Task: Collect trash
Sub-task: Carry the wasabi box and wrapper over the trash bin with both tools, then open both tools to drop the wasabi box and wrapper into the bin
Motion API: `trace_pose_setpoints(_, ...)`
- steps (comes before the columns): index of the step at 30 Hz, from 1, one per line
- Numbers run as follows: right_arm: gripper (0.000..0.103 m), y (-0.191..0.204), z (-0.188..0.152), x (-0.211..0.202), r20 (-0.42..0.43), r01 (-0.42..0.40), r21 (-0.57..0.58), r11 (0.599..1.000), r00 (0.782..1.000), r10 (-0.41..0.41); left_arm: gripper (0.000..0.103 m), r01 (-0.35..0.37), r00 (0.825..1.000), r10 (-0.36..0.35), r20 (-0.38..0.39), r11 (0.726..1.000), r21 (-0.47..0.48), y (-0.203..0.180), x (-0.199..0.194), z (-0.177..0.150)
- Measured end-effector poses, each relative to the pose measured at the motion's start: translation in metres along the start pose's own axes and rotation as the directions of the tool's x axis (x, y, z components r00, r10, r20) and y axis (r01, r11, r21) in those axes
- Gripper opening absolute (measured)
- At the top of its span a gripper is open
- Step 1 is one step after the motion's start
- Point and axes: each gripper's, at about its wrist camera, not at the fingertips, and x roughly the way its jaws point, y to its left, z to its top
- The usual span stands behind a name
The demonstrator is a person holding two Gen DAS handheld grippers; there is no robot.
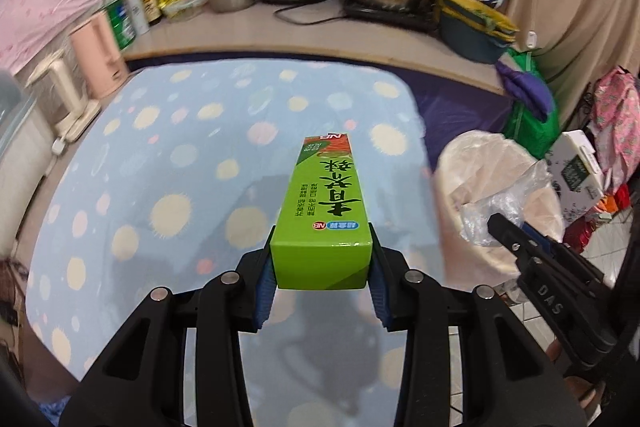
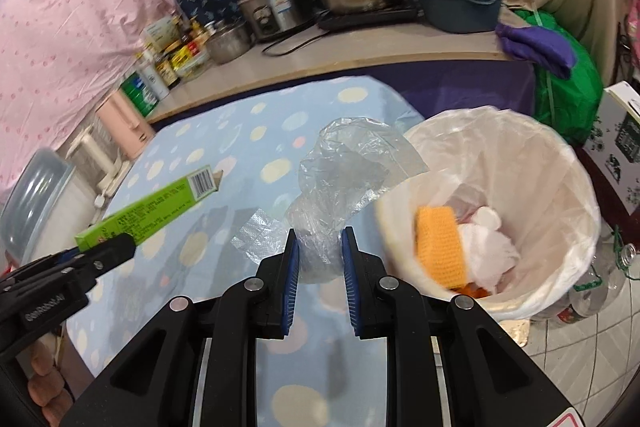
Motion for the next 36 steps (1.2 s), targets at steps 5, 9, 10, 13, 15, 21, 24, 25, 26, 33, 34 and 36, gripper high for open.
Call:
trace_pose_setpoints(5,0.020,-0.050,0.011,-0.002,0.011,0.072,0.081,0.994,0.997,-0.073,0.037,0.097,0.995,-0.098,0.010,0.991,0.091,-0.063,0.004,0.022)
trace_pose_setpoints(9,0.021,-0.081,0.018,0.002,0.004,0.110,0.129,0.985,0.994,-0.112,0.037,0.146,0.989,-0.147,-0.007,0.977,0.154,-0.110,0.021,0.028)
trace_pose_setpoints(10,0.022,-0.085,0.020,0.004,0.003,0.119,0.132,0.984,0.993,-0.121,0.037,0.159,0.987,-0.158,-0.016,0.974,0.164,-0.119,0.025,0.029)
trace_pose_setpoints(13,0.025,-0.100,0.023,0.013,-0.011,0.139,0.150,0.979,0.990,-0.139,0.037,0.168,0.986,-0.163,-0.040,0.967,0.192,-0.146,0.043,0.029)
trace_pose_setpoints(15,0.034,-0.108,0.023,0.017,-0.014,0.149,0.163,0.975,0.989,-0.148,0.038,0.177,0.984,-0.170,-0.053,0.964,0.198,-0.157,0.054,0.027)
trace_pose_setpoints(21,0.051,-0.121,0.026,0.011,0.014,0.176,0.183,0.967,0.983,-0.182,0.042,0.173,0.984,-0.163,-0.071,0.972,0.161,-0.164,0.068,0.029)
trace_pose_setpoints(24,0.055,-0.122,0.028,0.008,0.021,0.181,0.181,0.967,0.982,-0.187,0.042,0.160,0.986,-0.152,-0.063,0.973,0.164,-0.164,0.067,0.029)
trace_pose_setpoints(25,0.056,-0.121,0.028,0.006,0.022,0.183,0.180,0.967,0.982,-0.190,0.043,0.152,0.988,-0.144,-0.057,0.974,0.167,-0.164,0.067,0.028)
trace_pose_setpoints(26,0.057,-0.120,0.028,0.005,0.022,0.186,0.177,0.967,0.981,-0.193,0.046,0.146,0.989,-0.139,-0.054,0.975,0.169,-0.163,0.065,0.029)
trace_pose_setpoints(33,0.067,-0.113,0.024,-0.013,0.009,0.198,0.152,0.968,0.979,-0.202,0.061,0.082,0.997,-0.081,-0.016,0.984,0.159,-0.147,0.051,0.024)
trace_pose_setpoints(34,0.068,-0.111,0.023,-0.016,0.007,0.200,0.147,0.969,0.979,-0.203,0.062,0.072,0.997,-0.070,-0.015,0.984,0.161,-0.145,0.049,0.023)
trace_pose_setpoints(36,0.070,-0.107,0.020,-0.021,0.001,0.205,0.133,0.970,0.978,-0.207,0.065,0.046,0.999,-0.045,-0.011,0.987,0.157,-0.140,0.045,0.020)
